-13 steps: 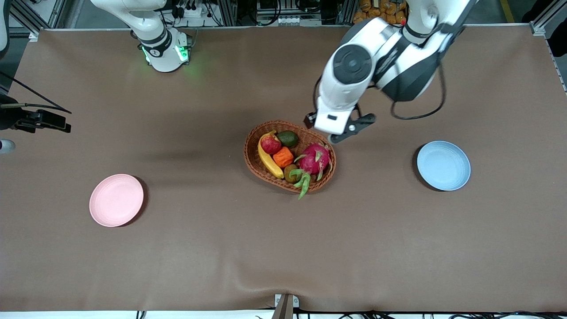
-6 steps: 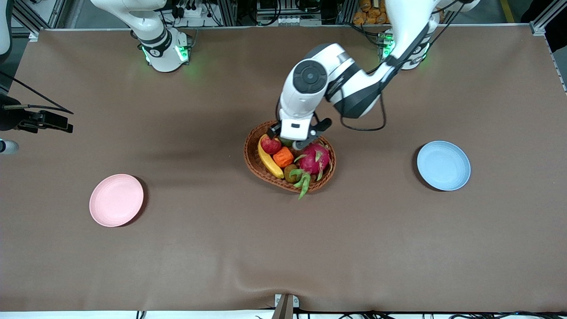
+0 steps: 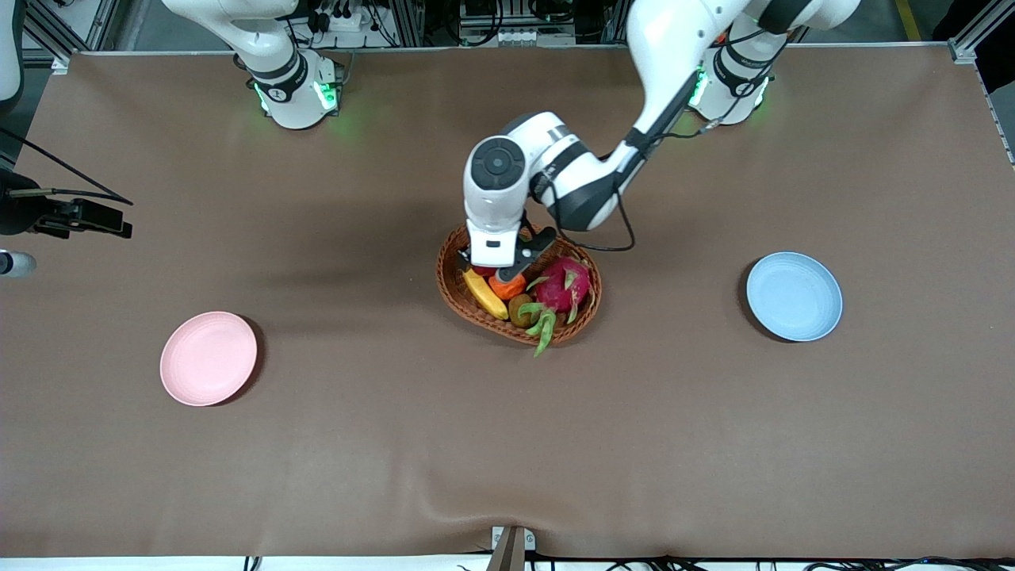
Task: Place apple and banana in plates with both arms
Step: 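Lower the left gripper and close it on the red apple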
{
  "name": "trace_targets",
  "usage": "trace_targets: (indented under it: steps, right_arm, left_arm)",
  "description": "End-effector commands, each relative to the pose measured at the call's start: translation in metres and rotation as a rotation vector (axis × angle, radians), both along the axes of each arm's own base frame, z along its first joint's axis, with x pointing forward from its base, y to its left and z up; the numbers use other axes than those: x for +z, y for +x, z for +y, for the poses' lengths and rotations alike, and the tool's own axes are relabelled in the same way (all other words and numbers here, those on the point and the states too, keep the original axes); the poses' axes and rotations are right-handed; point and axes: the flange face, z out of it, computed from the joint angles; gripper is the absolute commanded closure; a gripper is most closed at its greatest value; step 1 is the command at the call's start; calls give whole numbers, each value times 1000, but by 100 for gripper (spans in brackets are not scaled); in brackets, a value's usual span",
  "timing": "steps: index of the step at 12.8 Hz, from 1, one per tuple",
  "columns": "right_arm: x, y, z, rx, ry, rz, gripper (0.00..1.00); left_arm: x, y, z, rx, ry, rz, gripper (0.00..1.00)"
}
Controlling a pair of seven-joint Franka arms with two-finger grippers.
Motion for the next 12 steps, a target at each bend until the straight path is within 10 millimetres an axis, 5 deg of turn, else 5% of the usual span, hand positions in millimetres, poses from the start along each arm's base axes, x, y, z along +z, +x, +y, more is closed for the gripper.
trace_targets:
  steps: [1, 12]
  right_arm:
    - [-1, -2, 1, 7, 8, -6, 0]
    - [-3, -2, -1, 3, 10, -5, 0]
  left_arm:
    - [-10, 8, -6, 21, 5, -31, 0]
    - [-44, -6, -17, 7, 13, -30, 0]
